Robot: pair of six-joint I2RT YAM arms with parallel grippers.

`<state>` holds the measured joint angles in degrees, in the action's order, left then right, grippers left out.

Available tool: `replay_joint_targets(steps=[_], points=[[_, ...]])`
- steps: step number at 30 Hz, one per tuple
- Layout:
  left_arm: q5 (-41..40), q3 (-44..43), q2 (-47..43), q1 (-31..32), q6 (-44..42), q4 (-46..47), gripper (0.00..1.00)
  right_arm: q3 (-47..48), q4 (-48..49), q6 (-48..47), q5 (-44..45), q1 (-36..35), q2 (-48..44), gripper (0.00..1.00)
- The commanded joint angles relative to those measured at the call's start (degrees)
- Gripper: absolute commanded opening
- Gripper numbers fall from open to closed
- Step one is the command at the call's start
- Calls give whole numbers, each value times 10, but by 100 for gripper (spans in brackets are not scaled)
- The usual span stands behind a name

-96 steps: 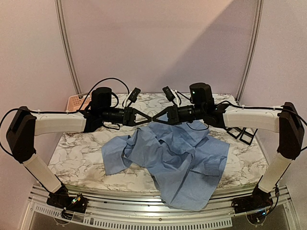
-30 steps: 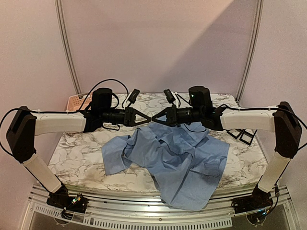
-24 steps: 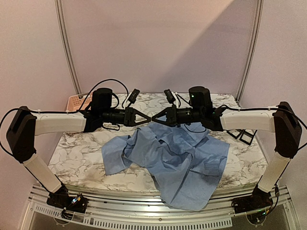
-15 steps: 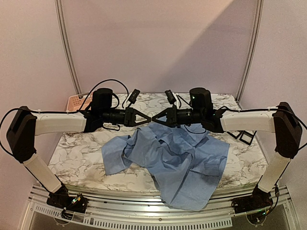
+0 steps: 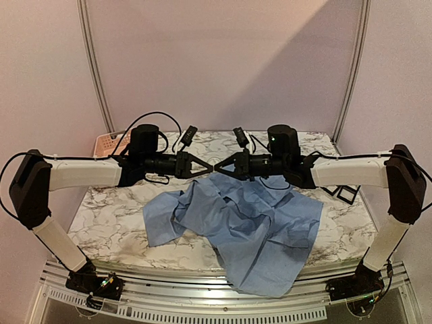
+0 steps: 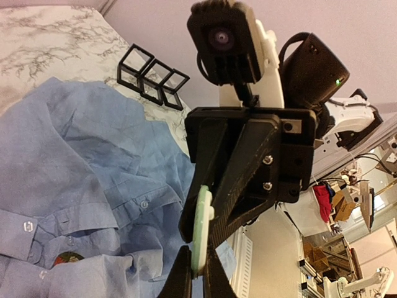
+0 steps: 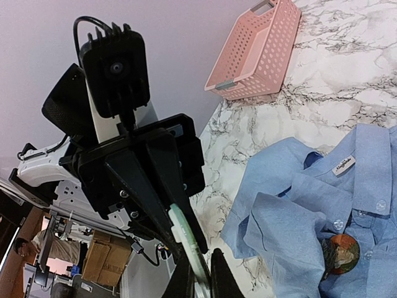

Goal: Remove the brooch from the garment
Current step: Close the brooch securely.

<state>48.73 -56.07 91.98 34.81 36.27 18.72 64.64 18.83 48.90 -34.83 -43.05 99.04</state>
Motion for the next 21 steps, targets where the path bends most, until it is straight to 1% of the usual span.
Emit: replay_joint_targets(steps=[1, 14, 21], points=[[42, 1, -13, -2, -15, 14, 0, -28, -75, 19, 130, 37, -2, 0], [25, -1, -9, -10, -16, -1, 0, -36, -72, 19, 136, 38, -9, 0], [2, -11, 0, -17, -34, -47, 0, -43, -62, 8, 137, 38, -20, 0]])
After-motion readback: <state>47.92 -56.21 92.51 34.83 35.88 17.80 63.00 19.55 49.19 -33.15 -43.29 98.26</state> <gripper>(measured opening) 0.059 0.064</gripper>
